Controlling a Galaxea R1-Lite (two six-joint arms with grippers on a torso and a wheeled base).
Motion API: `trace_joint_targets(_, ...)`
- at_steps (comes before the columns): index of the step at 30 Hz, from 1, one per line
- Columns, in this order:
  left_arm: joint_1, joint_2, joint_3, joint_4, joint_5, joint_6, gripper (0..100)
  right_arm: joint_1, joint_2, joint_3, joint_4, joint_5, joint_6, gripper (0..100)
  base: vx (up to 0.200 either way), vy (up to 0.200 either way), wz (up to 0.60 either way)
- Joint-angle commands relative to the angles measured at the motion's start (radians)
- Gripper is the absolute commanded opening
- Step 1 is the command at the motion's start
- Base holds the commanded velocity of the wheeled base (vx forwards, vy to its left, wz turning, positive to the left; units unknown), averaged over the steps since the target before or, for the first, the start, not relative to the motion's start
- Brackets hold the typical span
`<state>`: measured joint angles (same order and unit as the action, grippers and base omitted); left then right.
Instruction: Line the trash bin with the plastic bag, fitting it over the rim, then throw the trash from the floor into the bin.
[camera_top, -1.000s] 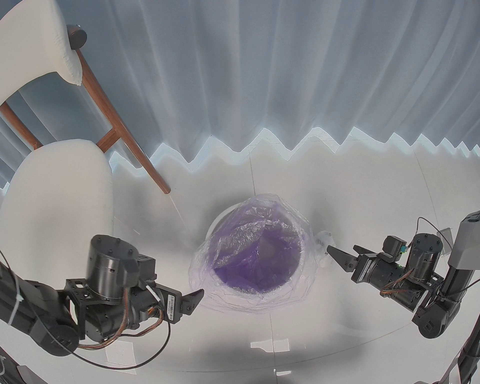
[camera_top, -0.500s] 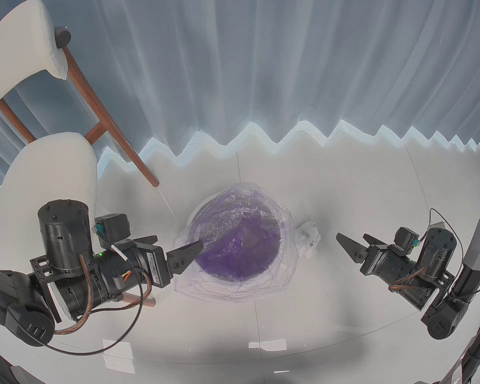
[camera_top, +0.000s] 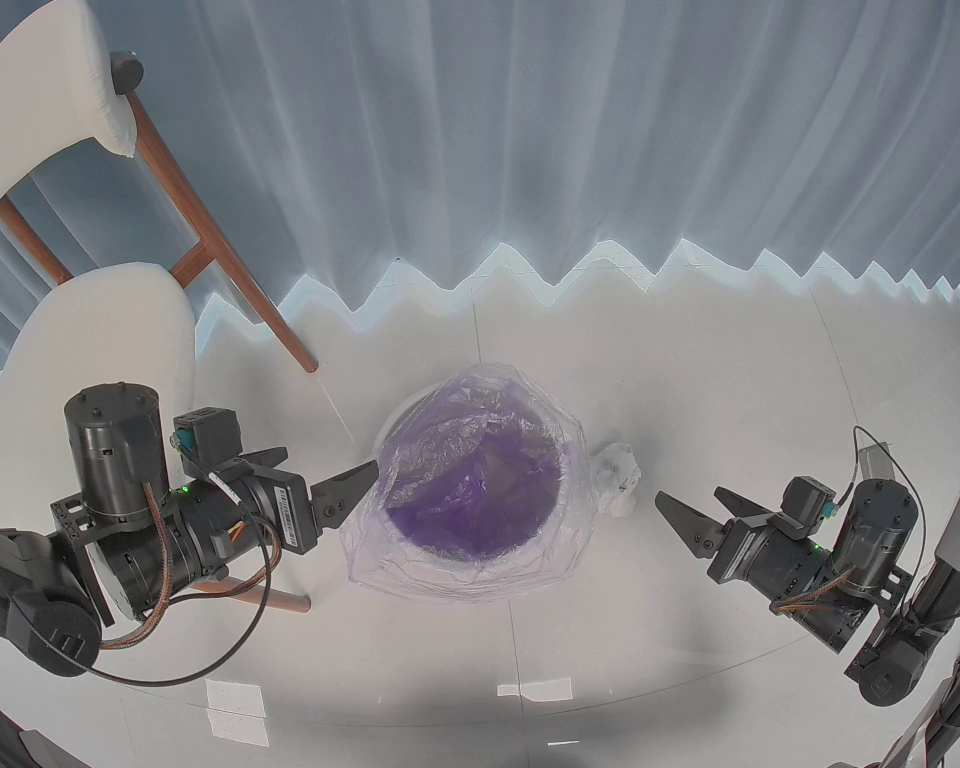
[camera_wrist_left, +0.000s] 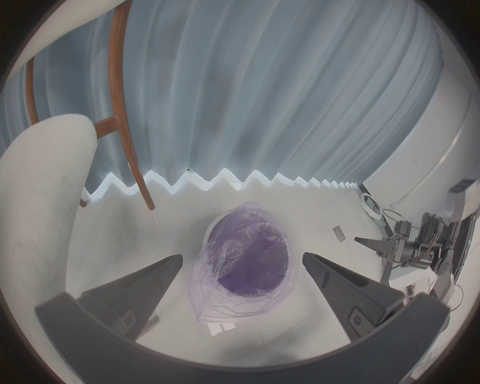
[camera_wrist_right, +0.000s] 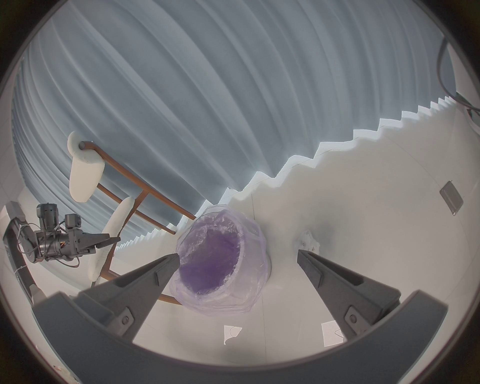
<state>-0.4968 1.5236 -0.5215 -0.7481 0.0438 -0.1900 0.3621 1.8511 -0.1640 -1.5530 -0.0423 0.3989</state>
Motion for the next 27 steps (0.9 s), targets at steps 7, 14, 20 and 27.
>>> trace_joint_targets(7,0.007,0.012,0.011,-0.007,0.002,0.035,100,0.011,-0.036,0.057,-0.007,-0.004,0.001,100,0.2,0.0,0.0)
trace_joint_targets(14,0.009,0.01,0.009,-0.002,-0.002,0.03,100,0.011,-0.064,0.089,-0.006,-0.013,0.001,100,0.0,0.0,0.0)
trace_joint_targets(20,0.018,0.012,0.021,0.018,0.001,0.021,100,0.011,-0.081,0.112,-0.006,-0.013,0.001,100,0.0,0.0,0.0)
trace_joint_targets(27,0.046,0.009,0.049,0.047,0.004,0.021,100,0.011,-0.095,0.124,-0.006,-0.013,0.001,100,0.0,0.0,0.0)
